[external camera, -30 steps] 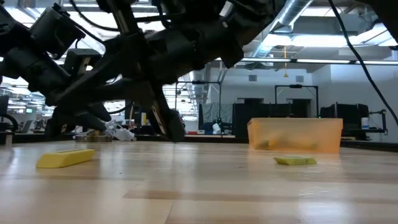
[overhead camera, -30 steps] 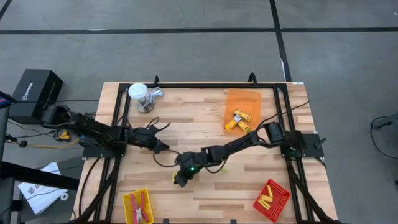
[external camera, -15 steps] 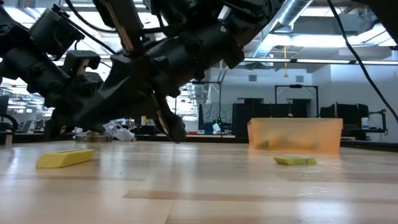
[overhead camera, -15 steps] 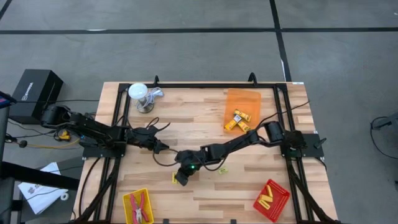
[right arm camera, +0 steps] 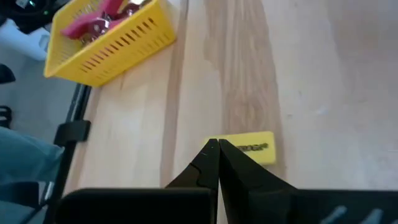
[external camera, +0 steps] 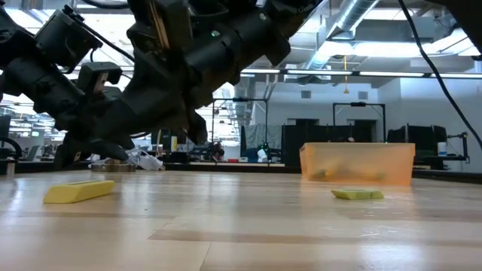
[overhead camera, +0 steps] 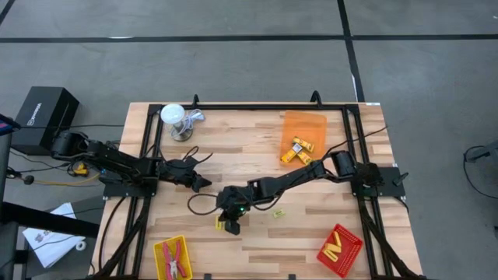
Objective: Pick & Place School Supplies
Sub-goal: Put the yellow eraser into the red bin
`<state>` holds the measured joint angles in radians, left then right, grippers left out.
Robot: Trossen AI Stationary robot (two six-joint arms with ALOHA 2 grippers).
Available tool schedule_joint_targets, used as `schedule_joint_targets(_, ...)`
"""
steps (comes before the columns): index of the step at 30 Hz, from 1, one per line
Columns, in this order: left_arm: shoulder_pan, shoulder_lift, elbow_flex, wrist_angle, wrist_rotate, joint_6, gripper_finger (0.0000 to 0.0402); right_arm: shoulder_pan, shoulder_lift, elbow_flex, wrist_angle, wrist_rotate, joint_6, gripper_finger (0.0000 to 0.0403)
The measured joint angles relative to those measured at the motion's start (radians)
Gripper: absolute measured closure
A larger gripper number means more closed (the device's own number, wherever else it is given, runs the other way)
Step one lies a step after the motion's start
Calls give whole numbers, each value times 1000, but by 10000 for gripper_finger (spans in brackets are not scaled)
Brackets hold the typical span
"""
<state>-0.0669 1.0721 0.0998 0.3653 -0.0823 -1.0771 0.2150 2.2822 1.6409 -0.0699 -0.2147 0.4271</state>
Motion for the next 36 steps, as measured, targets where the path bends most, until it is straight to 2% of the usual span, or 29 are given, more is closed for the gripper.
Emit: schedule_joint_targets(36,0,2,0,-10,-25,-4,307,-46,49,-1,62,-53,-13,403)
